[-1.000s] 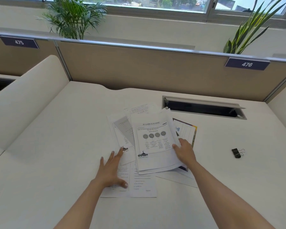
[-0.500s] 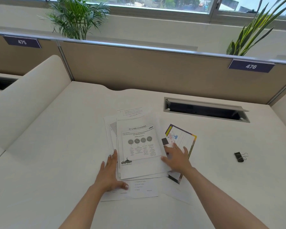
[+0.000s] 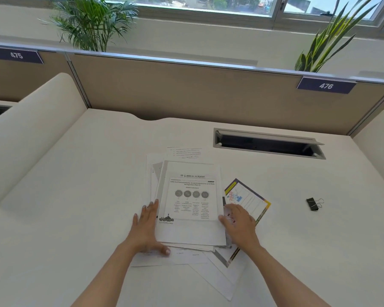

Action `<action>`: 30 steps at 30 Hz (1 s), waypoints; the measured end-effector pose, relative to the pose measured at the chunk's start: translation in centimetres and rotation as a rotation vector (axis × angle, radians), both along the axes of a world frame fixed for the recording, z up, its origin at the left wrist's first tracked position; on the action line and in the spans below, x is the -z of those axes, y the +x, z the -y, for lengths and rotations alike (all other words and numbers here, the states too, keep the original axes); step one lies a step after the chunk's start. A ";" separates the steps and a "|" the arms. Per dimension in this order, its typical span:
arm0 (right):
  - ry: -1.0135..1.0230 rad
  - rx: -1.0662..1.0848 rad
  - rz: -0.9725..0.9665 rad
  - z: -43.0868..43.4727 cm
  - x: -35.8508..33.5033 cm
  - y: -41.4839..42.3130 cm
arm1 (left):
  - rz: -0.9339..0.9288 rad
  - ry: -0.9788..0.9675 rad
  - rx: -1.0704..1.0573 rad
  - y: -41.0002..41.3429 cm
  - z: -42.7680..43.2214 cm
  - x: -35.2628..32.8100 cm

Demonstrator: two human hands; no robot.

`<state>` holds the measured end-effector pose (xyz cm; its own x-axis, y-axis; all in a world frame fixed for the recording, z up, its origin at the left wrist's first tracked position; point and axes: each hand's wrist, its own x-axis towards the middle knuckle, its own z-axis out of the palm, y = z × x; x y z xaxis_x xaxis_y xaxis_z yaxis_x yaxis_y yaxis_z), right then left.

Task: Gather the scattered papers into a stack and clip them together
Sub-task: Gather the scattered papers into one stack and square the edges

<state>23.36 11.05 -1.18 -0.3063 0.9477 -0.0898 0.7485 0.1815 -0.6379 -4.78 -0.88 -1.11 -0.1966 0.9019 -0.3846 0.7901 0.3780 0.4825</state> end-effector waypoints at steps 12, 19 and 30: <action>-0.244 0.220 -0.142 -2.4 -1.6 -6.2 | 0.052 0.053 -0.152 2.4 -1.2 1.6; -0.173 0.226 0.052 -2.1 -1.4 -8.4 | 0.056 0.051 -0.145 2.3 -1.1 2.0; -0.434 0.424 -0.244 -3.9 -1.8 -8.4 | 0.049 0.052 -0.141 2.1 -1.0 2.3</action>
<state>14.99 14.91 0.62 0.0257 0.8840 -0.4667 0.5232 -0.4097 -0.7472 -2.67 0.14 -3.37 -0.3046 0.8856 -0.3505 0.7063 0.4569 0.5407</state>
